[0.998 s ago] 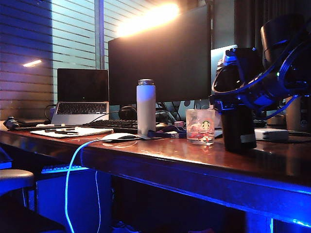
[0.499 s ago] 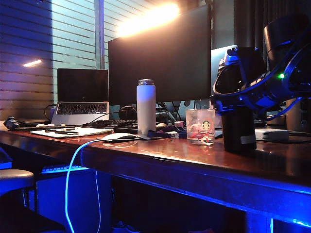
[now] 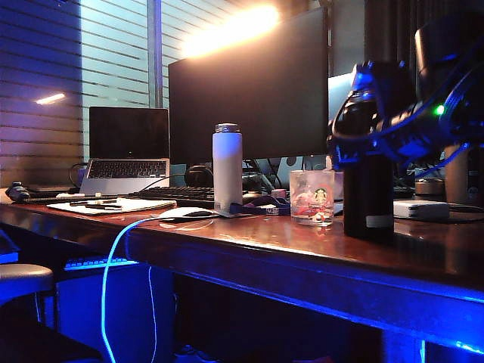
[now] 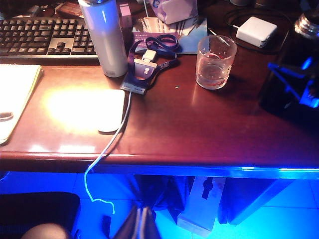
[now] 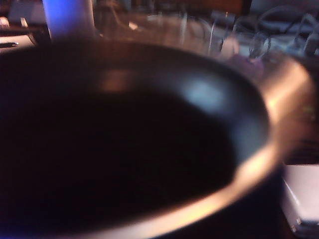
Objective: Pick up the black thermos, pour a little water from inside into the glass cup, then place the black thermos back on the table.
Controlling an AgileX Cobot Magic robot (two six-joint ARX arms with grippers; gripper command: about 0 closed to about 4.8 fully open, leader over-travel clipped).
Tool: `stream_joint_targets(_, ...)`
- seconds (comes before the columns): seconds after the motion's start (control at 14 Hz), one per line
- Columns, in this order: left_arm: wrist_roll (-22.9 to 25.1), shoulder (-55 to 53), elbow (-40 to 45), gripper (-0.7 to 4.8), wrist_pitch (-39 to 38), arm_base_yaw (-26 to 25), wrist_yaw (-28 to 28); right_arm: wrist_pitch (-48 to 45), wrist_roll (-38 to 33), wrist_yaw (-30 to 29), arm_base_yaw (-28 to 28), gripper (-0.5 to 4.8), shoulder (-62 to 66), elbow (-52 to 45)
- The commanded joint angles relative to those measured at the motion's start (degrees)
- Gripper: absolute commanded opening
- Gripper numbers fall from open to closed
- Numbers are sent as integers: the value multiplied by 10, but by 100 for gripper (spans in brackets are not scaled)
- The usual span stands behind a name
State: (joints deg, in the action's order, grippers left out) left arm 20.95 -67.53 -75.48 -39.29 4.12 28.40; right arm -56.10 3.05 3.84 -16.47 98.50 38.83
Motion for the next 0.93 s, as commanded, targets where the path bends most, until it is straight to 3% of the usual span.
stream_joint_targets(0.07,-2,2,-2,23,4,1,3,-12,0,-1,0,468,-33,-15)
stream_joint_targets(0.93,-2,2,-2,23,4,1,3,4,0,-55,-5,468,-140,-22)
